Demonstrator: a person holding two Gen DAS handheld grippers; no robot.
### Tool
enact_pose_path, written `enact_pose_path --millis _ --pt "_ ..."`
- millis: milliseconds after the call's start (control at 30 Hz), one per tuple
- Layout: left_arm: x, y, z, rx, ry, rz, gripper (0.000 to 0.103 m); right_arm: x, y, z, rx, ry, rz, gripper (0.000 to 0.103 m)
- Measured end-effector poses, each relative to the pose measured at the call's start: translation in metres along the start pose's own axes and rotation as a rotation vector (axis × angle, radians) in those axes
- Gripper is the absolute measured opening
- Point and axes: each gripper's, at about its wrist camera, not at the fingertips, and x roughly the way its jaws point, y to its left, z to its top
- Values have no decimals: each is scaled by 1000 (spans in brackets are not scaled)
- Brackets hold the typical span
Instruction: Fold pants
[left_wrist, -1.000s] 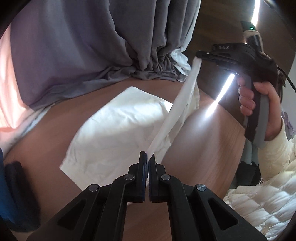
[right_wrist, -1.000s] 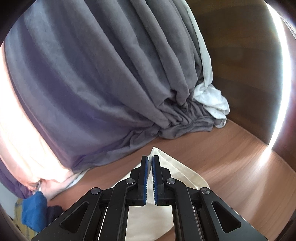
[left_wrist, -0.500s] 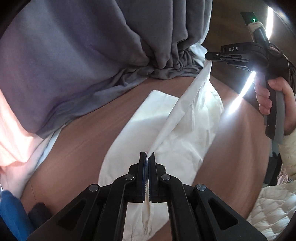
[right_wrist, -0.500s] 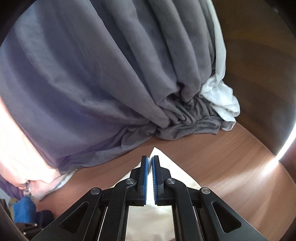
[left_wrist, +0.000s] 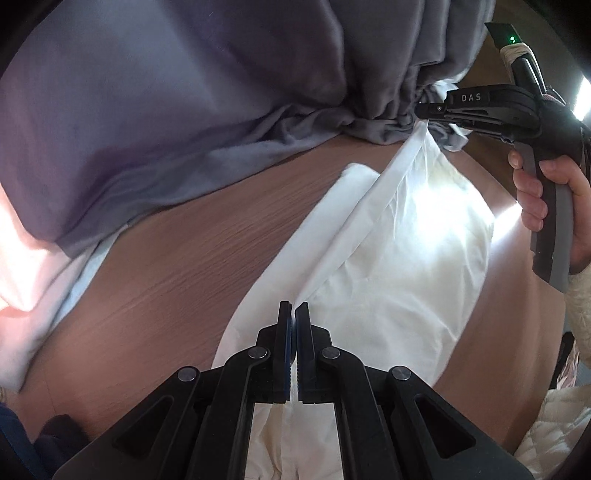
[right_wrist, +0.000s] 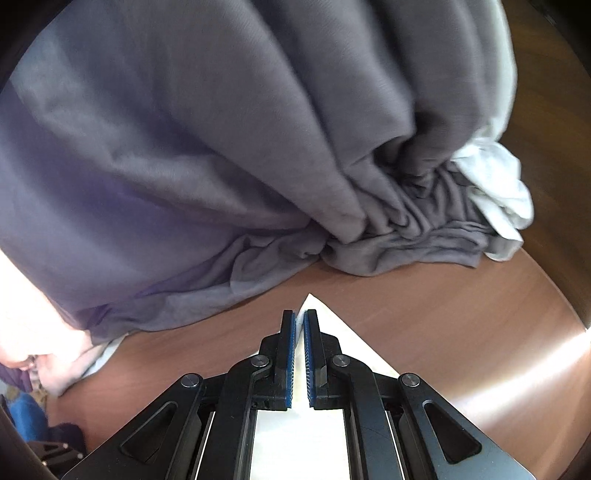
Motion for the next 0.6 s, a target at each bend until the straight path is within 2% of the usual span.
enact_pose_path --millis 200,333,600 --pt "27 16 -5 -59 45 -8 4 40 19 5 -67 21 16 6" --pt "45 20 -11 -71 82 -9 4 76 27 4 -86 74 14 6" --pt "59 38 -11 -113 102 -10 4 126 34 -3 -118 125 -13 6"
